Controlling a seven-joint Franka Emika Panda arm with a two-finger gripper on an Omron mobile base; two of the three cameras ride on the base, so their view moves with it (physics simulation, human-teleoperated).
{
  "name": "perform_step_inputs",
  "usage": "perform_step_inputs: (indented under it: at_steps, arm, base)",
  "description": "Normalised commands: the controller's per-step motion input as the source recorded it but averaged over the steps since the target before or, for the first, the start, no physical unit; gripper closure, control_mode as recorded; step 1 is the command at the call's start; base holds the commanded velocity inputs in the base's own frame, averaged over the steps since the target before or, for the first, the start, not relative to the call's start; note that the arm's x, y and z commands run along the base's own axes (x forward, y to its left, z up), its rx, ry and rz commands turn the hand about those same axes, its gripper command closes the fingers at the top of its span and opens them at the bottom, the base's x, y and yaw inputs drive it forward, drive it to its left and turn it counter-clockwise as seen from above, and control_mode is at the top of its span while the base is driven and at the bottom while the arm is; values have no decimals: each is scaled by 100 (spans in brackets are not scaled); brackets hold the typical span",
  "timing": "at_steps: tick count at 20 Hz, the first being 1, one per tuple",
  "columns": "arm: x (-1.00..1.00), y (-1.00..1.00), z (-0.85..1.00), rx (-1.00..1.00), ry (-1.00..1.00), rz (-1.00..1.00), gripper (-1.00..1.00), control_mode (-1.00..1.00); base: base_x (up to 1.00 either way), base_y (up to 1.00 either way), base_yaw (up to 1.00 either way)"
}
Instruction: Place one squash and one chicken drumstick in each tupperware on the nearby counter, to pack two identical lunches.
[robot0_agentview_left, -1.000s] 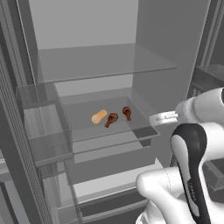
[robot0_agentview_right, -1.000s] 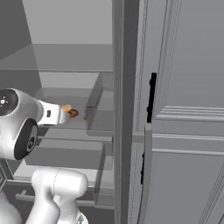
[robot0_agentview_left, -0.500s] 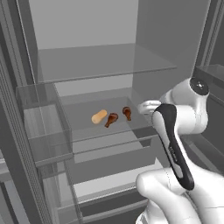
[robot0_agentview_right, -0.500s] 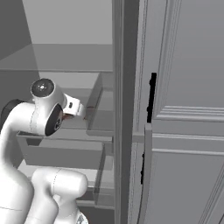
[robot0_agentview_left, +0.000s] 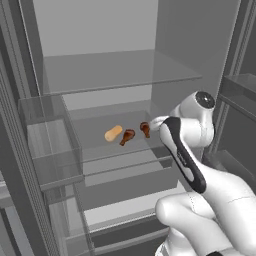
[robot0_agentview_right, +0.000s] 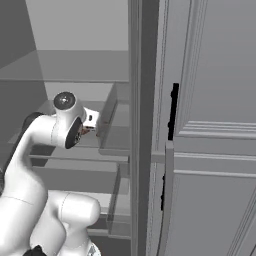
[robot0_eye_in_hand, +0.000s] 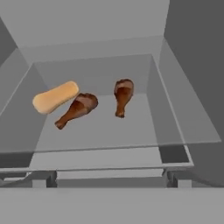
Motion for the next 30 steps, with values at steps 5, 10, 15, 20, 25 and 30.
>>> perform_step_inputs:
  at_steps: [5, 10, 15, 20, 25, 30]
  arm:
    - [73, 0, -44, 0, 0, 8, -100, -100]
    - [63, 0, -12, -3, 0, 2, -100, -100]
    - [49, 0, -2, 0, 4, -3, -100, -100]
    - [49, 0, -25, 0, 5, -5, -100, -100]
    - [40, 0, -33, 0, 1, -3, -100, -100]
    - [53, 0, -43, 0, 4, 0, -100, -100]
  base:
    - [0, 0, 0]
    - [0, 0, 0]
    - [0, 0, 0]
    - [0, 0, 0]
    - [0, 0, 0]
    - [0, 0, 0]
